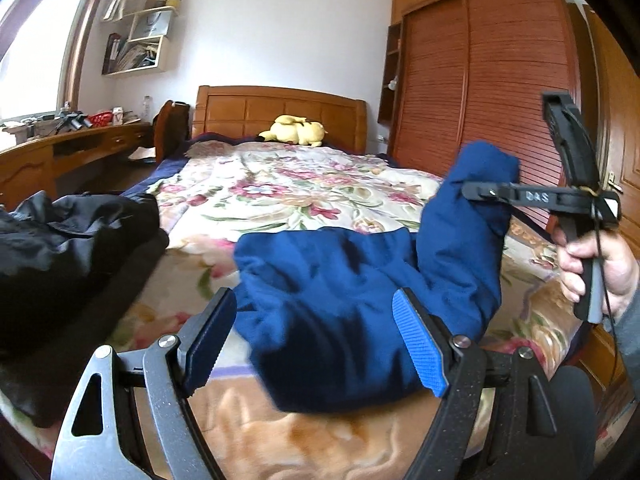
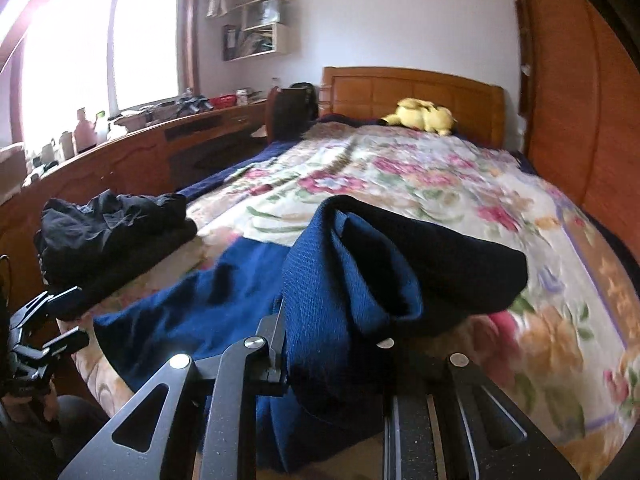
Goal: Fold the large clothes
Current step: 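Close the right gripper on the navy jacket bundle and lift it, then lower the bundle onto the quilt and open the right gripper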
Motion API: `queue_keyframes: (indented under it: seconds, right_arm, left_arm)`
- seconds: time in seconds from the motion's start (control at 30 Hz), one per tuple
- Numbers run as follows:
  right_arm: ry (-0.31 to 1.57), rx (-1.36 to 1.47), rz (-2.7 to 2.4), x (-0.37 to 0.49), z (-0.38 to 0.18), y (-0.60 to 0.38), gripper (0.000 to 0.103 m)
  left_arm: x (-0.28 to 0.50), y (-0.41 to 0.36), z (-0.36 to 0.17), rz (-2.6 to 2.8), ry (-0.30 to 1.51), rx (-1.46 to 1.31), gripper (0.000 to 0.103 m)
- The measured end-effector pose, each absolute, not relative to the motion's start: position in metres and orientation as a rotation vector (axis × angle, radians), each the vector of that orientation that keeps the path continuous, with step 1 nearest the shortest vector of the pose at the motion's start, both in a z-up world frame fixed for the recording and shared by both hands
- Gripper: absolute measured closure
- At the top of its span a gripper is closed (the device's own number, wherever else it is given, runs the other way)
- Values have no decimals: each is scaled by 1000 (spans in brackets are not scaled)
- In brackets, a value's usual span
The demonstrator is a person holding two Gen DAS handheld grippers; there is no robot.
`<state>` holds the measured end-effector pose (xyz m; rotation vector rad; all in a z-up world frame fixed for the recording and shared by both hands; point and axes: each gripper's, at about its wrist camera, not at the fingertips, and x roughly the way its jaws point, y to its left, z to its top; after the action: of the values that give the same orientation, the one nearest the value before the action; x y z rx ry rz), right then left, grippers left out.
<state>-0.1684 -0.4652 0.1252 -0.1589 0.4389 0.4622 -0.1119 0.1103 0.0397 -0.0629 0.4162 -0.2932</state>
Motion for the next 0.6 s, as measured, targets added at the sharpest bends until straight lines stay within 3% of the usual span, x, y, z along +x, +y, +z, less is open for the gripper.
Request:
queue_keyframes:
  seconds: [0.27,0.5,0.6]
  right_arm:
    - [439,-234,726,-154,121,-360,82]
    - [624,-323,909,-140,70,-292,81]
    - [662,-328,896,-129,60,-290,75]
  left_arm:
    - [-123,159,45,-136,425,-14,22]
    - [-134,194,42,-48,431,-29,22]
    - [-131,197,40,-40,431,-31,22]
